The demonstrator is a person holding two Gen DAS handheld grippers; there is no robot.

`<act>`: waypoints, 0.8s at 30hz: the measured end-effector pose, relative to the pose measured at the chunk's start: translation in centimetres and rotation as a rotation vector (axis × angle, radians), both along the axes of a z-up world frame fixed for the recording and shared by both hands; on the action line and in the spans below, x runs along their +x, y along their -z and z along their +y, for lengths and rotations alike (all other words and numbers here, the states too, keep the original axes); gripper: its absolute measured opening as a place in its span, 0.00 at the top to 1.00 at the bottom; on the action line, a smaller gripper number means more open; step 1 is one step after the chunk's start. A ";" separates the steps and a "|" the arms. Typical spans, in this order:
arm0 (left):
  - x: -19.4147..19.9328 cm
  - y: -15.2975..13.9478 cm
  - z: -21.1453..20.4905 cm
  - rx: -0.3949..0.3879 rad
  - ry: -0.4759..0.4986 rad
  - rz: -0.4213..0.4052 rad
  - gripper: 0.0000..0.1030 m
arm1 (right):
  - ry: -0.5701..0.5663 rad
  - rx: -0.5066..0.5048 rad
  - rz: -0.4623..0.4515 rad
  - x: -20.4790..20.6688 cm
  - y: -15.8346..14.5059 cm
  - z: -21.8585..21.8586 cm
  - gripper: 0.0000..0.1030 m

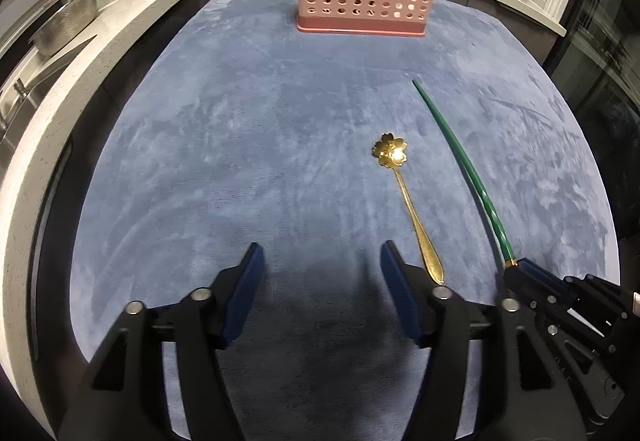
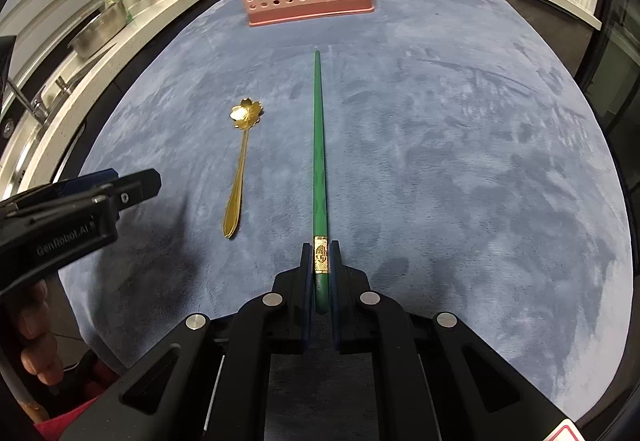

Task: Organize utensils
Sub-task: 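Grasp the green chopstick with right tool while left tool moves to the gold spoon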

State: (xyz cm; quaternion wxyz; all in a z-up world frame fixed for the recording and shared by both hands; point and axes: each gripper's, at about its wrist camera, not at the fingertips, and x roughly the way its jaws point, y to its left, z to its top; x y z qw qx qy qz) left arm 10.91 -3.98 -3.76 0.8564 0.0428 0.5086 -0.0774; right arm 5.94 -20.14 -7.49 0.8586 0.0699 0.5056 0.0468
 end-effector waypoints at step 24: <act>0.2 3.0 -4.3 -0.090 0.139 0.119 0.52 | 0.059 0.038 0.024 0.1 0.3 -1.9 0.93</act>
